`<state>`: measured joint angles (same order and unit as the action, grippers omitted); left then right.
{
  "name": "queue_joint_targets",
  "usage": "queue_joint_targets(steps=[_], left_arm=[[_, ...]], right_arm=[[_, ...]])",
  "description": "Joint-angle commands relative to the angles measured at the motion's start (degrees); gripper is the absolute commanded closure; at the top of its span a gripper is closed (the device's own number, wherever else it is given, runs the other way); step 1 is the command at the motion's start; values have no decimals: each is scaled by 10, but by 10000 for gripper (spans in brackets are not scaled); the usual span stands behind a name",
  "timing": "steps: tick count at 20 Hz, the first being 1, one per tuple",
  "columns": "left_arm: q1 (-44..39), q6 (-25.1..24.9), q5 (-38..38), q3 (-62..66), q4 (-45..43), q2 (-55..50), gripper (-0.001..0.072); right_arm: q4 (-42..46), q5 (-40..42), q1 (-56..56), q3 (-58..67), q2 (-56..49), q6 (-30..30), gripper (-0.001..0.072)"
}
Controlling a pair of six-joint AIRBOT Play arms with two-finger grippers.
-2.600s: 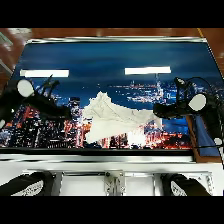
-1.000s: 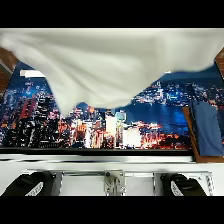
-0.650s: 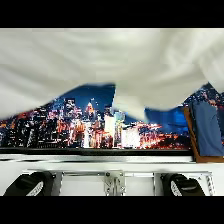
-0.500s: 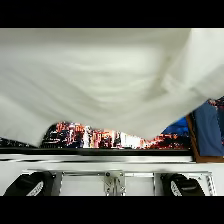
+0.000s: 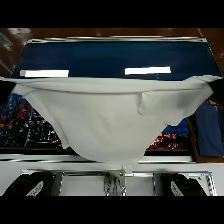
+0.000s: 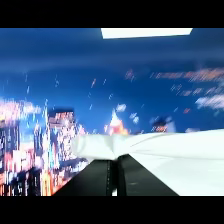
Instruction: Fold the shirts.
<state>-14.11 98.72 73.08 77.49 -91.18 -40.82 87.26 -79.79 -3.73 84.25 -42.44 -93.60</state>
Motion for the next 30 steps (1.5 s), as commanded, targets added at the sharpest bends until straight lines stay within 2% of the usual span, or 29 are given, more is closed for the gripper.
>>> queue_joint_targets(steps=[1,3,5,7,10,13,14,15,16,18,19,20,21,22,23,24,25,26,27,30], left_arm=[[16,48,-83,-120,-24,-59,664],[41,87,-135,-124,-19,-129,664],[66,101,-157,-123,11,-199,663],[81,100,-156,-123,63,-265,663],[78,96,-157,-123,105,-346,663],[82,70,-156,-123,126,-387,654],[90,70,-150,-120,132,-387,446],[102,70,-125,-107,132,-387,125],[123,52,-80,-86,132,-387,29],[172,-61,39,-50,132,-383,41],[197,-107,97,-46,127,-379,45],[228,-130,146,-54,121,-372,73],[260,-146,175,-78,124,-360,237],[290,-158,180,-115,138,-343,309],[319,-168,174,-163,156,-323,298],[348,-173,155,-221,178,-304,224],[372,-173,129,-272,199,-292,23],[389,-176,104,-318,220,-288,-11],[398,-195,81,-355,239,-289,-10],[396,-226,0,-422,288,-293,-4]], right_arm=[[-20,176,0,-97,-85,-49,646],[-61,288,0,-104,-161,-65,646],[-111,357,0,-104,-244,-73,646],[-154,367,0,-104,-329,-73,645],[-213,335,0,-104,-426,-62,645],[-283,331,0,-104,-466,-24,631],[-295,341,1,-104,-464,-7,490],[-303,333,6,-102,-456,18,207],[-301,306,13,-98,-443,52,60],[-275,227,37,-95,-410,97,56],[-225,167,53,-95,-393,115,57],[-158,102,70,-96,-383,114,58],[-108,44,94,-102,-378,114,58],[-93,0,120,-115,-376,117,58],[-106,-38,153,-137,-376,126,59],[-136,-54,182,-162,-376,132,58],[-180,-56,208,-190,-376,135,58],[-222,-51,225,-216,-376,136,57],[-257,-37,236,-241,-376,136,57],[-287,10,229,-279,-376,136,57]])
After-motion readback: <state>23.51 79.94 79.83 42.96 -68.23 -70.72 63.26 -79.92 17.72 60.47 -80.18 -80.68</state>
